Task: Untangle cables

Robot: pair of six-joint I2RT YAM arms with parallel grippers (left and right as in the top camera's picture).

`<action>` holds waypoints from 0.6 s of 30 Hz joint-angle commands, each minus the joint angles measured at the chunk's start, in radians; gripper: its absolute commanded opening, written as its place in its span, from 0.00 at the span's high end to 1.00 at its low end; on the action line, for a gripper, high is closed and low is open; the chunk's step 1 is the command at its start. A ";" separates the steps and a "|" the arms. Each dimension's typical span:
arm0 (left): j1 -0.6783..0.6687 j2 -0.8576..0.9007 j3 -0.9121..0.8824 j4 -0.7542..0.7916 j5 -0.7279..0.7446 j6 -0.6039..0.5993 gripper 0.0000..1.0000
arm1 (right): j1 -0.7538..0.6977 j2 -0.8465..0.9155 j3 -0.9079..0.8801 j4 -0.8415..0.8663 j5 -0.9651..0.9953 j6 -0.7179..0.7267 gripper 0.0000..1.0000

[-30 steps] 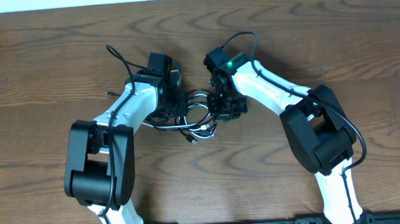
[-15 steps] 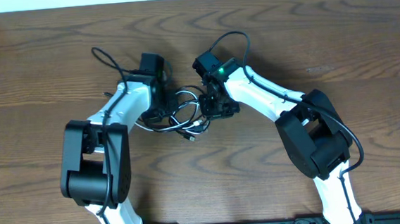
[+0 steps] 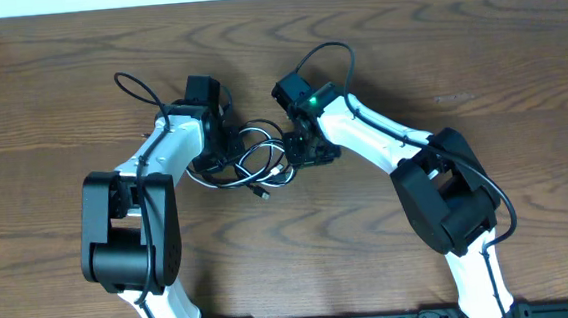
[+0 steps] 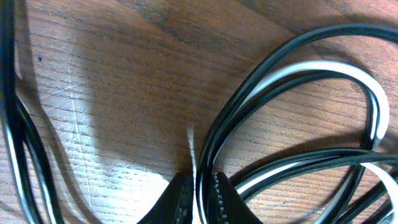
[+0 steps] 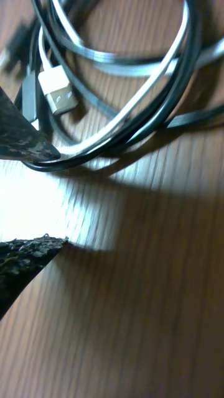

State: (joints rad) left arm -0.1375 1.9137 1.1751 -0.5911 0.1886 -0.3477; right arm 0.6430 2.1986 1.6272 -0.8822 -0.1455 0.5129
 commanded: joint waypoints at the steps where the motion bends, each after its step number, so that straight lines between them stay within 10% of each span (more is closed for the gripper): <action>1: 0.010 0.012 0.003 -0.006 -0.013 -0.010 0.87 | 0.005 0.015 -0.016 -0.032 0.159 0.006 0.64; 18: 0.010 0.012 0.003 -0.006 -0.013 -0.010 0.84 | -0.004 0.014 0.019 -0.009 -0.034 -0.253 0.50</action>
State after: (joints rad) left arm -0.1371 1.9137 1.1751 -0.5919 0.1879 -0.3477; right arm 0.6476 2.1971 1.6295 -0.8825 -0.0486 0.3733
